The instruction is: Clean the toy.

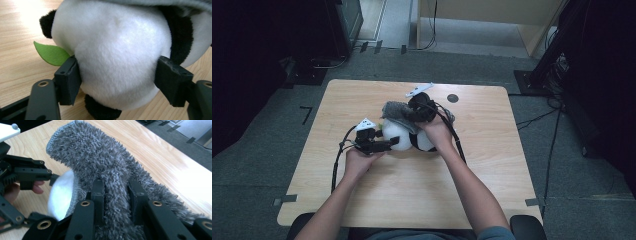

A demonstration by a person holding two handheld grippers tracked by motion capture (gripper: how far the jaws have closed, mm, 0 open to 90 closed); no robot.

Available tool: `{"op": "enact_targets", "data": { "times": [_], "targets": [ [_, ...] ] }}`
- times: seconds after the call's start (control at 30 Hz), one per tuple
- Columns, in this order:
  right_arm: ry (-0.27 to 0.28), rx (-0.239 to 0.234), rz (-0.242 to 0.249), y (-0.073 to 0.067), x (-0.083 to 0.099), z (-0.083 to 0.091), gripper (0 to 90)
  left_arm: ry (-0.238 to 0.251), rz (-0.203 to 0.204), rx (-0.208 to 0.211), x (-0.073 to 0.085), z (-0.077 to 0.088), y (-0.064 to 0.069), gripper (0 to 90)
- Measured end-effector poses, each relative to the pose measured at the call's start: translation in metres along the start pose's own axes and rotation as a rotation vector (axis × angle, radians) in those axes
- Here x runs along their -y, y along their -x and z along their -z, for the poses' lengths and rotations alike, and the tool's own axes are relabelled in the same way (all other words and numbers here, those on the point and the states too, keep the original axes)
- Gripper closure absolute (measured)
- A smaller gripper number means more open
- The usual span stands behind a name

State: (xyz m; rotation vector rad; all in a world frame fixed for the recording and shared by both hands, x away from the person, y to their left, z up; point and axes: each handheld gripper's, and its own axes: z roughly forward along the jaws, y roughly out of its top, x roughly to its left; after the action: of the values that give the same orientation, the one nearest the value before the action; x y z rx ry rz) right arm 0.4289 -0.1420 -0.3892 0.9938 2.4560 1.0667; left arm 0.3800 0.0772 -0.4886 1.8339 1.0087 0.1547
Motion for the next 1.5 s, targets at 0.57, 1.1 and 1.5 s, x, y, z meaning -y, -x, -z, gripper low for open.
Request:
{"op": "enact_targets", "data": {
  "times": [0.57,1.1,1.5],
  "targets": [
    [0.041,0.092,-0.088,0.049,0.040,0.061,70.8,-0.003,-0.013,-0.009,0.000,-0.001,0.000,24.0],
    [0.091,0.141,-0.146,0.070,0.063,0.090,70.8,-0.029,-0.031,-0.032,0.000,0.002,0.004,24.4],
    [0.121,0.127,-0.228,0.077,0.093,0.088,70.8,-0.017,-0.029,-0.033,0.002,0.001,0.004,24.2]
  ]
}}
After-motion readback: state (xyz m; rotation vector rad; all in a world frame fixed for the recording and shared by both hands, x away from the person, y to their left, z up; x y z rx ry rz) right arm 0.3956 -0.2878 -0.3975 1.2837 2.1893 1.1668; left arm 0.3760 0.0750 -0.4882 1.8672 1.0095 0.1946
